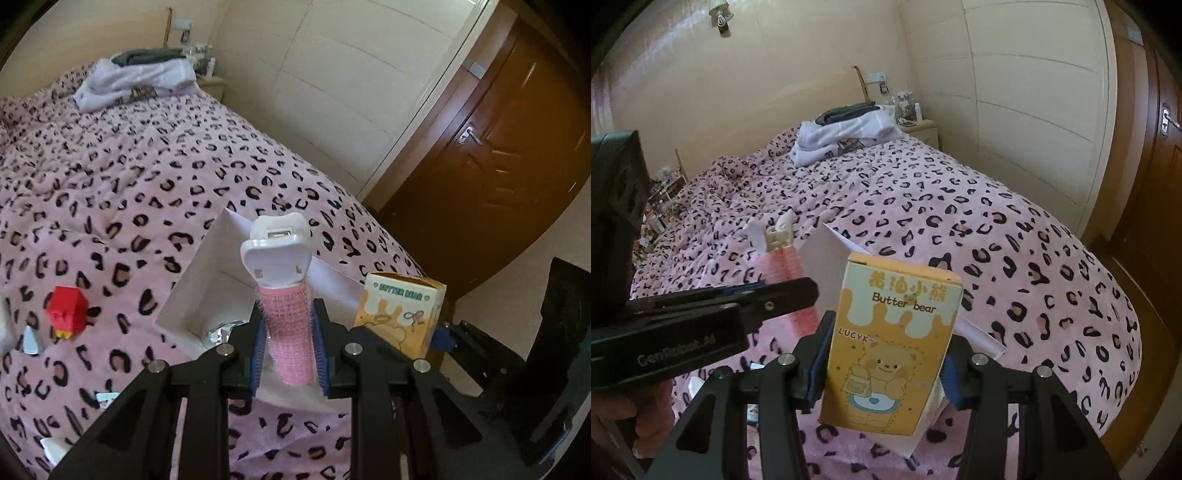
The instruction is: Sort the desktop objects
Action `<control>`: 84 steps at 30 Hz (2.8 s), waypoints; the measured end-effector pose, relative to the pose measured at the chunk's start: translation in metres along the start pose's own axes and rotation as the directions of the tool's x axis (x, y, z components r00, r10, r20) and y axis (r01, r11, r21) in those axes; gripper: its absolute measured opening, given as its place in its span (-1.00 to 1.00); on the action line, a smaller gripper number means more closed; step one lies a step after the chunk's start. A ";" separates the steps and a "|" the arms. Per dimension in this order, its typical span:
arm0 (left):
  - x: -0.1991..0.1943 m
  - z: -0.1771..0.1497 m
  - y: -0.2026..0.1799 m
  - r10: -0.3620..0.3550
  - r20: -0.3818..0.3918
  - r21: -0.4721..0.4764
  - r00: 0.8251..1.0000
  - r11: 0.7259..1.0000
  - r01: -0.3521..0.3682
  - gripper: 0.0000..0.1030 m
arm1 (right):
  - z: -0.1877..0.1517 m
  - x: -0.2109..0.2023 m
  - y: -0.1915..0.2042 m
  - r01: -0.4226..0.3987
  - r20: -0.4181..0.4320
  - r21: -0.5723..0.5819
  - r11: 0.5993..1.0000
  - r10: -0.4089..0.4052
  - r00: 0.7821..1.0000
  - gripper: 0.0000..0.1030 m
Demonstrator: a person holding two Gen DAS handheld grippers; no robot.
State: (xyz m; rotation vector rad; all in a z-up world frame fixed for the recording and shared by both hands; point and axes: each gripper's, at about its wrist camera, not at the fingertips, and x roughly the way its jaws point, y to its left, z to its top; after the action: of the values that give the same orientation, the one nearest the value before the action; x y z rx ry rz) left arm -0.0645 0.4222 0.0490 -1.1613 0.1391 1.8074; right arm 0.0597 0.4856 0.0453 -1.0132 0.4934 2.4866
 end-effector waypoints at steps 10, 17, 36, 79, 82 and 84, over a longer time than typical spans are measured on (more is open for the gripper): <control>0.051 -0.005 0.019 0.033 -0.066 -0.022 0.997 0.999 -0.035 -0.54 | -0.008 0.057 -0.009 0.062 -0.086 -0.039 0.997 -0.065 0.994 -0.03; 0.065 0.018 0.003 0.048 -0.047 0.030 0.998 0.998 -0.046 -0.53 | 0.004 0.080 -0.030 0.122 -0.099 -0.047 0.991 -0.126 0.987 -0.02; 0.054 0.018 -0.001 0.078 -0.038 0.042 0.996 0.996 -0.077 0.16 | 0.008 0.071 -0.033 0.097 -0.142 -0.029 0.995 -0.101 0.985 0.01; -0.240 -0.277 0.165 0.616 -0.004 -0.493 0.787 0.684 -0.538 0.37 | -0.107 -0.021 0.191 -0.300 -0.151 -0.181 0.937 0.275 0.950 0.02; -0.230 -0.295 0.166 0.623 -0.045 -0.520 0.781 0.653 -0.551 0.37 | -0.132 -0.015 0.204 -0.301 -0.175 -0.185 0.936 0.270 0.947 0.02; -0.219 -0.305 0.166 0.619 -0.079 -0.524 0.782 0.641 -0.560 0.37 | -0.145 -0.008 0.211 -0.302 -0.206 -0.187 0.935 0.264 0.942 0.02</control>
State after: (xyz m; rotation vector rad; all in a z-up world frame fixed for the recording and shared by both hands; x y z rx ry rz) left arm 0.0296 0.0268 -0.0121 -1.5092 -0.0584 2.6105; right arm 0.0450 0.2363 -0.0114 -1.3427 0.4572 2.7669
